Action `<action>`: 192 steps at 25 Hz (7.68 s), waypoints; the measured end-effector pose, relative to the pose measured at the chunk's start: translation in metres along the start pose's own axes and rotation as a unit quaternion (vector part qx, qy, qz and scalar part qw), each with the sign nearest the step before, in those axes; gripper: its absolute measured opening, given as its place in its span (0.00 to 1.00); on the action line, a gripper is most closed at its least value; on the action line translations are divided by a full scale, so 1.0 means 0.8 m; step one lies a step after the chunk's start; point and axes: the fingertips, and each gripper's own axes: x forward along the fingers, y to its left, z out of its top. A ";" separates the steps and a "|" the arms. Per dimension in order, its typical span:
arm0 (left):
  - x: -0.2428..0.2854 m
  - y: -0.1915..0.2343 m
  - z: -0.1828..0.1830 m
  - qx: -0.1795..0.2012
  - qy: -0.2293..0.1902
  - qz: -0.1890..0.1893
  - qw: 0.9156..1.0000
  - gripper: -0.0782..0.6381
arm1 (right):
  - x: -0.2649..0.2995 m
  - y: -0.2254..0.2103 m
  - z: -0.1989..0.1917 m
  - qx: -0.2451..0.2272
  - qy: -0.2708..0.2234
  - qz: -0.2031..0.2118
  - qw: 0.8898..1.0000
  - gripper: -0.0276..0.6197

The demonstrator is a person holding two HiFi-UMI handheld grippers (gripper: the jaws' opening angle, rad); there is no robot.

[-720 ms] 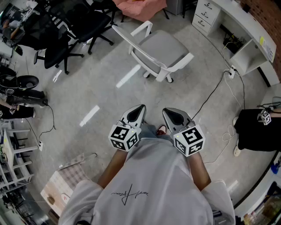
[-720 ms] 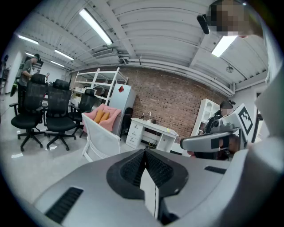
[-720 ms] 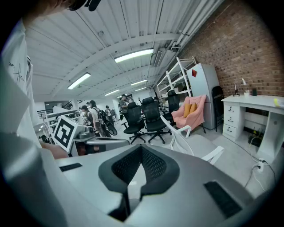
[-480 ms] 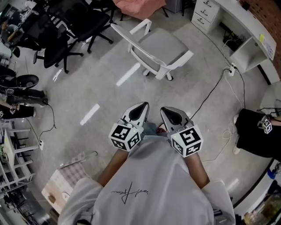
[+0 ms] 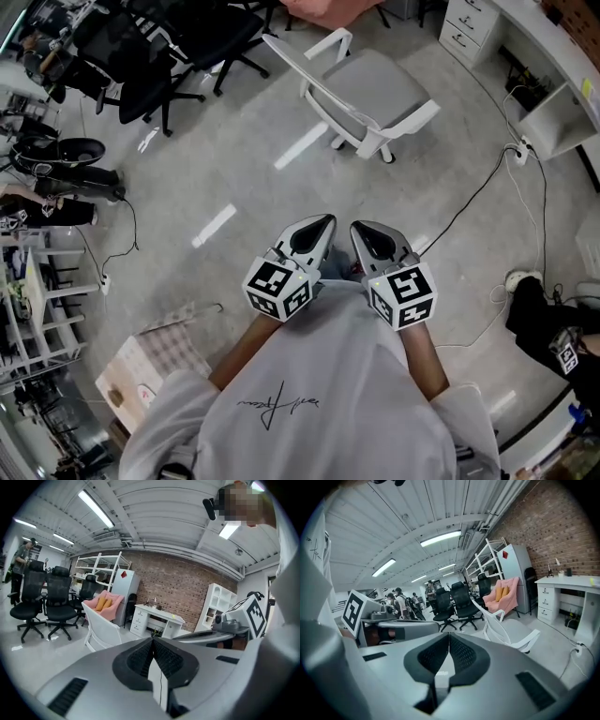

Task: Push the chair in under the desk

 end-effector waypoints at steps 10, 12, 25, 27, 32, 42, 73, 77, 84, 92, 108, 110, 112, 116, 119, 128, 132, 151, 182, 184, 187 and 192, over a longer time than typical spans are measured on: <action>-0.014 0.015 -0.021 -0.010 0.003 0.039 0.999 0.11 | 0.016 0.002 -0.018 0.001 0.022 0.023 0.999 0.08; -0.014 0.022 -0.018 -0.017 -0.001 0.041 0.999 0.11 | 0.019 0.002 -0.016 0.000 0.027 0.024 0.999 0.08; 0.021 0.060 -0.004 -0.035 0.001 0.042 0.998 0.11 | 0.038 -0.028 -0.008 -0.007 0.058 0.008 0.998 0.08; 0.027 0.067 0.001 -0.037 0.000 0.042 0.998 0.11 | 0.044 -0.034 -0.003 -0.007 0.060 0.006 0.998 0.08; 0.042 0.083 0.011 -0.041 0.002 0.041 0.998 0.11 | 0.058 -0.046 0.007 -0.010 0.067 0.004 0.998 0.08; 0.082 0.120 0.034 -0.041 0.005 0.041 0.998 0.11 | 0.099 -0.075 0.027 -0.013 0.075 0.008 0.997 0.08; 0.150 0.289 0.109 -0.036 0.044 0.049 0.997 0.11 | 0.276 -0.125 0.109 -0.006 0.095 0.018 0.995 0.08; 0.157 0.312 0.114 -0.039 0.042 0.044 0.997 0.11 | 0.296 -0.129 0.107 -0.003 0.110 0.014 0.994 0.08; 0.164 0.364 0.134 -0.043 0.031 0.036 0.998 0.11 | 0.333 -0.135 0.114 -0.013 0.129 0.001 0.992 0.08; 0.183 0.411 0.158 -0.036 0.029 0.002 0.999 0.11 | 0.370 -0.141 0.142 -0.028 0.121 -0.023 0.992 0.08; 0.237 0.451 0.181 0.156 0.091 0.014 0.983 0.12 | 0.374 -0.189 0.140 -0.008 0.122 -0.046 0.991 0.08; 0.246 0.454 0.188 0.205 0.101 0.014 0.973 0.12 | 0.381 -0.196 0.145 -0.011 0.121 -0.046 0.992 0.09; 0.255 0.461 0.197 0.256 0.116 0.012 0.960 0.12 | 0.388 -0.201 0.148 -0.010 0.121 -0.053 0.991 0.09; 0.270 0.479 0.195 0.406 0.151 0.020 0.901 0.12 | 0.394 -0.204 0.135 -0.002 0.141 -0.063 0.988 0.09; 0.283 0.488 0.184 0.469 0.170 -0.001 0.867 0.12 | 0.395 -0.204 0.128 0.001 0.139 -0.073 0.988 0.09; 0.316 0.494 0.162 0.590 0.206 -0.070 0.778 0.20 | 0.411 -0.204 0.125 -0.034 0.138 -0.098 0.985 0.09; 0.326 0.503 0.159 0.611 0.220 -0.090 0.755 0.24 | 0.416 -0.205 0.128 -0.043 0.147 -0.111 0.982 0.09; 0.360 0.551 0.124 0.666 0.302 -0.115 0.673 0.30 | 0.441 -0.224 0.119 -0.104 0.195 -0.125 0.967 0.24; 0.402 0.598 0.118 0.684 0.322 -0.077 0.650 0.32 | 0.459 -0.254 0.090 -0.152 0.218 -0.136 0.954 0.18; 0.402 0.598 0.117 0.685 0.324 -0.072 0.648 0.32 | 0.457 -0.253 0.087 -0.152 0.222 -0.131 0.954 0.18; 0.404 0.595 0.117 0.684 0.326 -0.071 0.648 0.34 | 0.455 -0.253 0.079 -0.156 0.245 -0.122 0.949 0.19; 0.407 0.600 0.118 0.685 0.314 -0.063 0.654 0.34 | 0.454 -0.259 0.072 -0.153 0.250 -0.118 0.949 0.20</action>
